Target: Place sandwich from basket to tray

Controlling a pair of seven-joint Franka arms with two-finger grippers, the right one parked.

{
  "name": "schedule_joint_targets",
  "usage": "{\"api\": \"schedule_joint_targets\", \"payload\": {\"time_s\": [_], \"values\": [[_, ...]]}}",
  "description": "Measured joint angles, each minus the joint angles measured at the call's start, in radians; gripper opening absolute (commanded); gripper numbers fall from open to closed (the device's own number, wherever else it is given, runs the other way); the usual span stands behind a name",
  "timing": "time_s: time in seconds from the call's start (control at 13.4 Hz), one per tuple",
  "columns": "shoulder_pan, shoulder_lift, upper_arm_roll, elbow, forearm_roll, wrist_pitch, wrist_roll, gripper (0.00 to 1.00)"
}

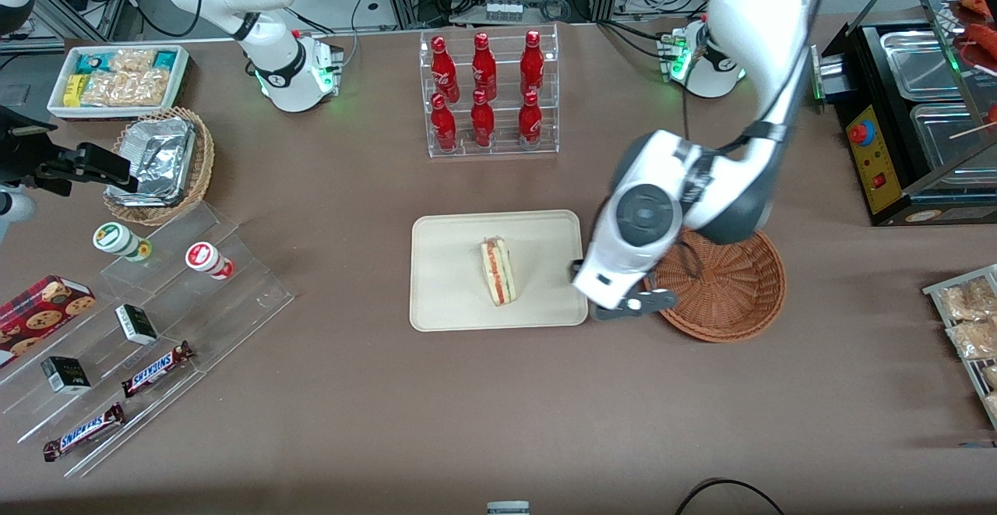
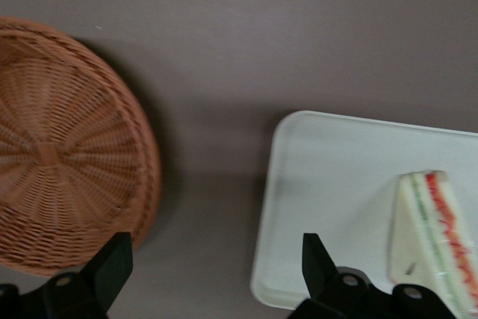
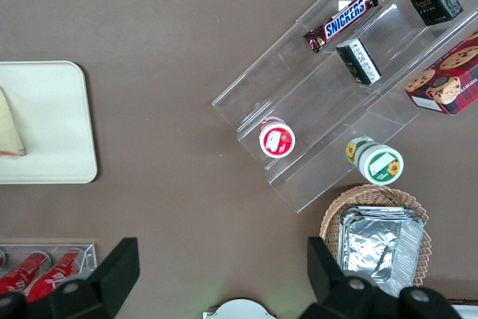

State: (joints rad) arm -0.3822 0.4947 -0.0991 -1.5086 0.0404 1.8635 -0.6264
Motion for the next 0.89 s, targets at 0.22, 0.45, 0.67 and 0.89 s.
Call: {"api": "schedule_joint_targets", "payload": {"time_s": [0.22,0.45,0.67,0.89], "values": [[0.107,-0.11,0.0,-0.11,-0.03,-0.002,0.189,1.0],[0.188,-0.224,0.0,-0.201,-0.034,-0.04,0.343,1.0],[0.256,-0.322,0.001,-0.221,-0.035,-0.151,0.495,1.0],[0.351,-0.421,-0.002,-0.223,-0.035,-0.238,0.635,1.0]]}}
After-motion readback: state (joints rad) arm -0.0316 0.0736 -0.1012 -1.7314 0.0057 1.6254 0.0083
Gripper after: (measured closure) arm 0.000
